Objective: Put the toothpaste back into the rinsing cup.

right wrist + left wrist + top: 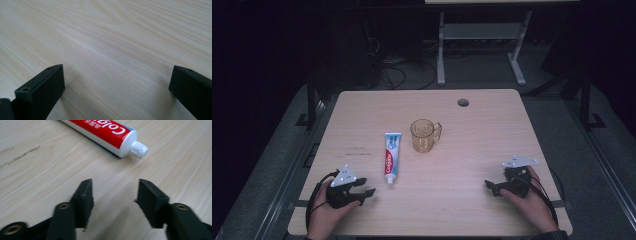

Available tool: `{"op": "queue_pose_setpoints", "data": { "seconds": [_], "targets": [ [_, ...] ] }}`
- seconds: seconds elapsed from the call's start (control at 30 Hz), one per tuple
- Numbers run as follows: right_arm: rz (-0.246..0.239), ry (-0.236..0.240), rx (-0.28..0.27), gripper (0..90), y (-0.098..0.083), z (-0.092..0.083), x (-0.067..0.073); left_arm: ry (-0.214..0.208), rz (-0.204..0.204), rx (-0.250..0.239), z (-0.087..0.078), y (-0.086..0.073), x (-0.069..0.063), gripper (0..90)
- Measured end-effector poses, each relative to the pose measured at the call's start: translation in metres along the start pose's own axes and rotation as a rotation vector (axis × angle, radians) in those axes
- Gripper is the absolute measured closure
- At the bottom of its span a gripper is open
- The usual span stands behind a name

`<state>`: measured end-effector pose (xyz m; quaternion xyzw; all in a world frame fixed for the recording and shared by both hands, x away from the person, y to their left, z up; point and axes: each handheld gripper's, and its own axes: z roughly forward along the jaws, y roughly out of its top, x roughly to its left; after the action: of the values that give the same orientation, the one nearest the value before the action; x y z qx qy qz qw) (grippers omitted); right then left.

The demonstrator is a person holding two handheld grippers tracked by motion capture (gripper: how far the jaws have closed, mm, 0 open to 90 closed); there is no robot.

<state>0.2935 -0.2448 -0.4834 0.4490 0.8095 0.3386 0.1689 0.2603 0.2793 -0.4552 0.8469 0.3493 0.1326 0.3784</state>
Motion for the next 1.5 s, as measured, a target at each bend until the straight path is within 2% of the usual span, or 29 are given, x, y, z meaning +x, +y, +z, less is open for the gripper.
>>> {"op": "queue_pose_setpoints", "data": {
  "seconds": [0.1,0.13,0.17,0.23,0.27,0.33,0.43,0.57,0.77,0.97,1.5],
  "targets": [
    [0.001,0.0,0.002,0.0,0.001,0.001,0.0,-0.013,-0.006,-0.003,-0.003,0.002,0.002,62.2],
    [0.001,0.0,0.002,0.0,0.001,0.001,0.0,-0.017,-0.012,-0.009,-0.004,0.003,0.002,62.2],
    [0.003,0.0,0.002,0.0,0.001,0.001,0.0,-0.029,-0.026,-0.016,-0.006,0.006,0.003,68.2],
    [0.003,0.0,0.002,0.0,0.001,0.001,0.0,-0.035,-0.026,-0.012,-0.007,0.007,0.004,75.0],
    [0.003,0.0,0.002,0.0,0.001,0.001,0.0,-0.039,-0.036,-0.017,-0.008,0.008,0.005,75.0],
    [0.003,0.0,0.002,0.0,0.001,0.001,0.0,-0.053,-0.046,-0.019,-0.01,0.013,0.007,82.8],
    [0.003,0.0,0.002,0.0,0.001,0.001,0.0,-0.055,-0.056,-0.022,-0.012,0.016,0.007,89.8],
    [0.004,0.0,0.001,0.0,0.001,0.001,0.0,-0.069,-0.065,-0.007,-0.013,0.027,0.009,90.0],
    [-0.002,0.002,0.0,0.0,0.001,0.002,0.0,-0.08,-0.07,-0.015,-0.011,0.039,0.01,90.0],
    [-0.002,0.002,0.0,0.0,0.001,0.002,0.0,-0.087,-0.046,-0.017,-0.003,0.054,0.012,90.0],
    [-0.007,0.005,0.0,0.0,0.001,0.002,0.0,-0.12,-0.045,-0.03,0.013,0.075,0.013,90.0]
  ]
}}
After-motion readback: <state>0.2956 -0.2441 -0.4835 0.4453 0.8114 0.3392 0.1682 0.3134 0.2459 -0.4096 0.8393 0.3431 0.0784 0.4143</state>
